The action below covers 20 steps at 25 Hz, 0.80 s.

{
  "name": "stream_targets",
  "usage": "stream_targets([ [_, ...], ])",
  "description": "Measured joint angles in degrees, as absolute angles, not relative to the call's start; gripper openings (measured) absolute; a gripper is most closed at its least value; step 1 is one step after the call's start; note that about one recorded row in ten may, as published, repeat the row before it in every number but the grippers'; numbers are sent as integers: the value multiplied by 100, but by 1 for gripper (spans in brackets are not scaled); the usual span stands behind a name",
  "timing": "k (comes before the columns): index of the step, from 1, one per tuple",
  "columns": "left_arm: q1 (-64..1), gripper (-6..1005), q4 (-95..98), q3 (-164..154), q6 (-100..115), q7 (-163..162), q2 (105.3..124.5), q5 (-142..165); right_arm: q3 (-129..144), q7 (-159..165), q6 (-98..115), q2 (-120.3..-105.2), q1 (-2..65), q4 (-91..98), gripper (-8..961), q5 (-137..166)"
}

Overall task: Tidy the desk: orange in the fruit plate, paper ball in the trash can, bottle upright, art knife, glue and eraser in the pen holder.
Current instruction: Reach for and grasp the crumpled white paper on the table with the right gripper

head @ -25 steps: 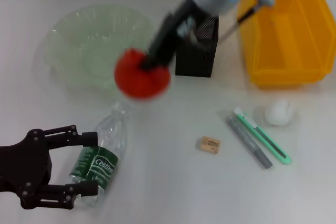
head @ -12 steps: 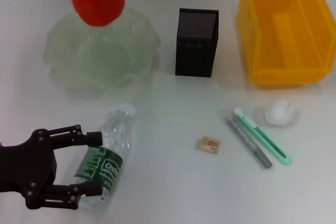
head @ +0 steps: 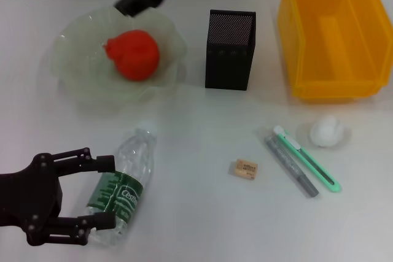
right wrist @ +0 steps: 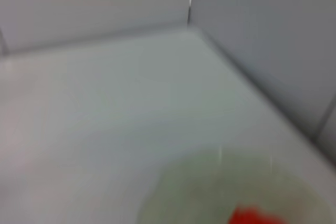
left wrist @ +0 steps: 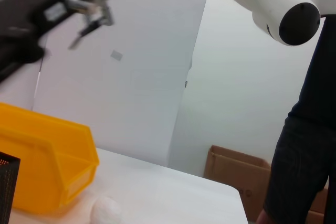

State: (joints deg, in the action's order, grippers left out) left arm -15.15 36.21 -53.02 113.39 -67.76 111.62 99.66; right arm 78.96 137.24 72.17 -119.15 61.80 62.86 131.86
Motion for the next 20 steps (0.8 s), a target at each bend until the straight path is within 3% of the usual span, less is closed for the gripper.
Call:
stream_targets([
  [5, -1543, 823, 3621, -5269, 11358, -6822, 11137, 9966, 7391, 14434, 9356, -11916, 6081, 7158, 653, 14632],
  [9, -1571, 822, 3621, -5239, 11341, -6831, 11129, 9966, 7755, 14926, 10336, -11957, 5446, 7920, 851, 15340],
  [20, -1591, 820, 3598, -5238, 11319, -6841, 11126, 9967, 8046, 15030, 10555, -11957, 4584, 7936, 848, 16009],
])
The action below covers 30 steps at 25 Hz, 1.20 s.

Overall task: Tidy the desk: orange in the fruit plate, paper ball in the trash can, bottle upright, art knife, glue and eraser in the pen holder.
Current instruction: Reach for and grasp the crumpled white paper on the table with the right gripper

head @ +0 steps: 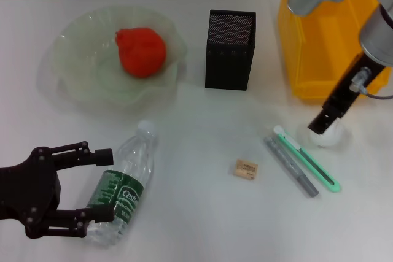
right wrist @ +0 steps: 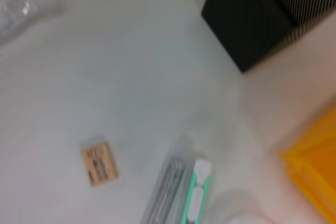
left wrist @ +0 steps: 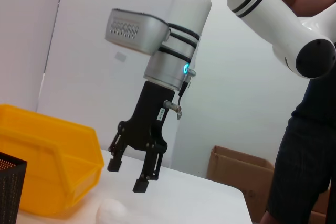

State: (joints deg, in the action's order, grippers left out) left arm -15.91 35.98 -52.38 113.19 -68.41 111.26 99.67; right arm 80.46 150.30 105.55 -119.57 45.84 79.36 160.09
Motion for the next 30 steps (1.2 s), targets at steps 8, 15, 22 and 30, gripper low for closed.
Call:
stream_targets([
  [8, -1640, 818, 3586, -5245, 11320, -6845, 11143, 9967, 8030, 14933, 10082, -11956, 4267, 7545, 843, 16412],
  [15, -1664, 816, 3577, -5265, 11320, -6847, 11159, 9967, 8087, 14911, 9570, -11950, 4234, 6996, 840, 16375],
  [22, -1672, 815, 3577, -5259, 11319, -6847, 11162, 9967, 8244, 14900, 9212, -11956, 4275, 6531, 725, 16362],
  [30, -1670, 813, 3577, -5264, 11309, -6846, 11162, 9982, 8307, 14897, 9217, -11959, 4275, 6563, 588, 16253],
])
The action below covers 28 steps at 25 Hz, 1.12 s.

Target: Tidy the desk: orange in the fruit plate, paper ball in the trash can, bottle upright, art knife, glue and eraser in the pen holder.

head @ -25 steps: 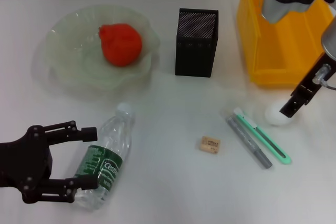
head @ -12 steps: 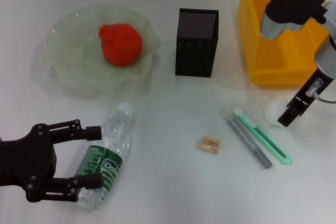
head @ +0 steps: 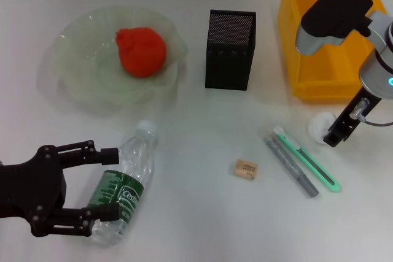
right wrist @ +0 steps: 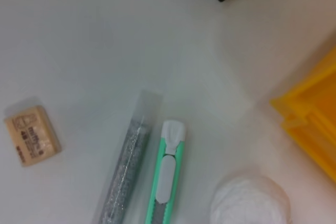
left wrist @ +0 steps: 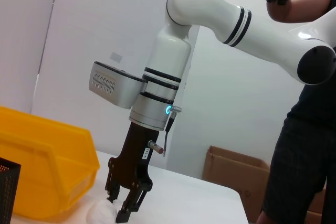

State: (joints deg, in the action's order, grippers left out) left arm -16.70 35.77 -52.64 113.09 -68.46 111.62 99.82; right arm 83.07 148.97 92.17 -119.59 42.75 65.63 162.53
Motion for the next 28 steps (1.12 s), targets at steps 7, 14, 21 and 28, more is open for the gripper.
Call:
stream_targets([
  [7, -1676, 811, 3577, -5242, 11337, -6846, 11154, 9985, 8317, 14897, 9425, -11953, 4223, 6869, 409, 16250],
  [14, -1679, 810, 3577, -5238, 11344, -6847, 11128, 9985, 8247, 14891, 10007, -11953, 4158, 7596, 330, 16247],
  [21, -1679, 808, 3577, -5238, 11330, -6847, 11127, 9984, 7974, 14828, 10515, -11957, 4160, 8271, 207, 16227],
  [28, -1679, 807, 3577, -5233, 11312, -6846, 11126, 10073, 7322, 14664, 11000, -11951, 4170, 9296, 178, 16216],
])
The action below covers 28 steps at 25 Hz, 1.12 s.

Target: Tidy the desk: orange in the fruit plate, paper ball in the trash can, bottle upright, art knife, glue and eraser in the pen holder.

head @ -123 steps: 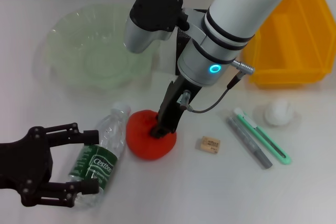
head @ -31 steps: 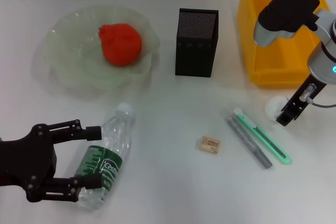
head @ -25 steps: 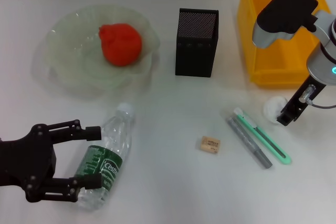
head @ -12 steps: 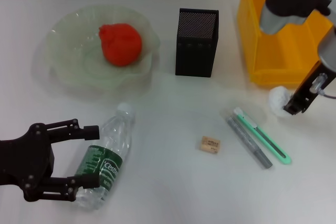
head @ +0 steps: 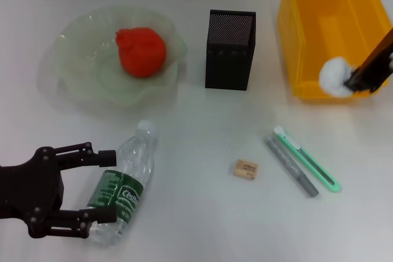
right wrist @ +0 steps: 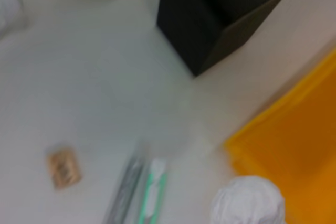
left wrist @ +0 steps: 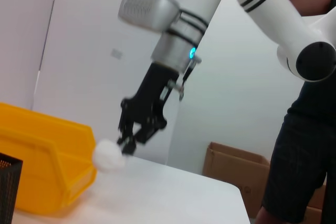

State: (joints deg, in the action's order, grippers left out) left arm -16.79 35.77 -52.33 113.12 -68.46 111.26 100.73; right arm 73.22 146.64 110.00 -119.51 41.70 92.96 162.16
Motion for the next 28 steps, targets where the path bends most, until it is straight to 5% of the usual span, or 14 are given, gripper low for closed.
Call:
stream_targets([
  [14, -1815, 804, 3625, -5225, 11318, -7243, 11149, 10104, 6228, 14295, 8399, -11955, 3478, 8901, 150, 15766],
  [19, -1885, 802, 3733, -5146, 11280, -7664, 11123, 10125, 5882, 13732, 8136, -11939, 3157, 8767, 382, 14618],
  [21, -1890, 802, 3989, -5071, 11245, -8038, 11123, 10188, 5644, 13434, 8131, -11941, 2962, 8767, 627, 13988],
  [28, -2078, 800, 5446, -4858, 11185, -9972, 11193, 10552, 4875, 11859, 8664, -11908, 2164, 8121, 714, 11353],
])
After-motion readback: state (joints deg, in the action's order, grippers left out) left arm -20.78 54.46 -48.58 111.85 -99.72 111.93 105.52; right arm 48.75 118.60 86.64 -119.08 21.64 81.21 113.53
